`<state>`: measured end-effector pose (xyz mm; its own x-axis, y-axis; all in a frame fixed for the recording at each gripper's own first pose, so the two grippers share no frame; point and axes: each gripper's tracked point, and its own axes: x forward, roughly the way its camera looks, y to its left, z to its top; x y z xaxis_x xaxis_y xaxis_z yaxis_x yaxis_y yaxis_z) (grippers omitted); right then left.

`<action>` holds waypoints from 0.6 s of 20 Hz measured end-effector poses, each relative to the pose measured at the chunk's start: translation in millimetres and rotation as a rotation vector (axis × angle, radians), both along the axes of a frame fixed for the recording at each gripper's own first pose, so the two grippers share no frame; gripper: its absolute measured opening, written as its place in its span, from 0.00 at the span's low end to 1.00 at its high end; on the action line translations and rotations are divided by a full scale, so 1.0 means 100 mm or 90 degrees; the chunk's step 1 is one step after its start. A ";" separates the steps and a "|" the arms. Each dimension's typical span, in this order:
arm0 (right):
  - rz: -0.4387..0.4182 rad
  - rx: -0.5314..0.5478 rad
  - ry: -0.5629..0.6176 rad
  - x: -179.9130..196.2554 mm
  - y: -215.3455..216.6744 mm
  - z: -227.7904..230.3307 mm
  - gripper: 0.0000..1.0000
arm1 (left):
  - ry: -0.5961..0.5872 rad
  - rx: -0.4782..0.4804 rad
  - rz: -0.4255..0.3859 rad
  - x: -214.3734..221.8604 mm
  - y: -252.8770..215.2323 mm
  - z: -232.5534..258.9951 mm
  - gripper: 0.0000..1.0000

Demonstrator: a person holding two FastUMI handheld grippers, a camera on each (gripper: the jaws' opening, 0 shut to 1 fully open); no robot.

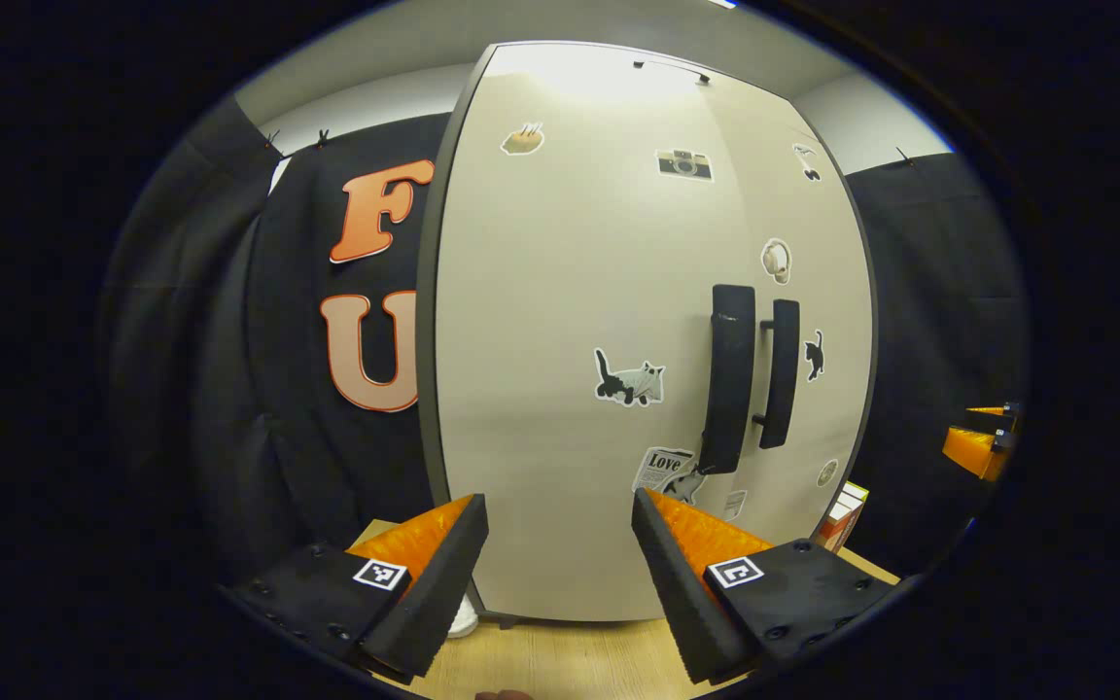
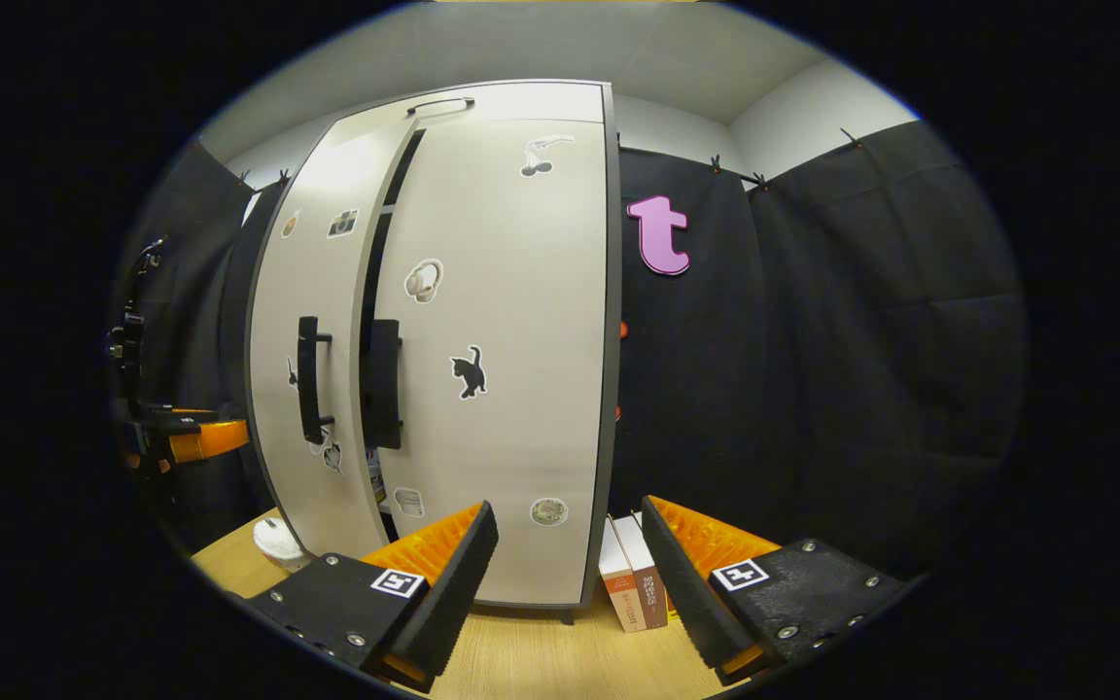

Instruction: Grab one shoe with the right hand and put it into the shoe cabinet, grab the other shoe with the left hand and put it into the shoe cabinet; then close the right door with the right hand and the left door with the left hand.

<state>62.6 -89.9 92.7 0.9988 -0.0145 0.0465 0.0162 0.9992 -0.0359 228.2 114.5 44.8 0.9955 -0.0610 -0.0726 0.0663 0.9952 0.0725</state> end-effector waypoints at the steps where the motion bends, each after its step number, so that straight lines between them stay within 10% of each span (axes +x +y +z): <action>1: -0.001 -0.002 -0.004 -0.06 0.01 0.04 0.92 | -0.005 0.002 0.004 -0.10 0.04 0.06 0.96; 12: 0.005 -0.022 -0.046 -0.60 0.14 0.52 0.92 | -0.057 -0.046 0.012 -0.82 0.54 0.81 0.99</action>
<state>2.8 -75.4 144.9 0.9930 -0.0040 0.1180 0.0123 0.9975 -0.0695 146.1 168.1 125.5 0.9988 -0.0442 0.0213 0.0441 0.9990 0.0053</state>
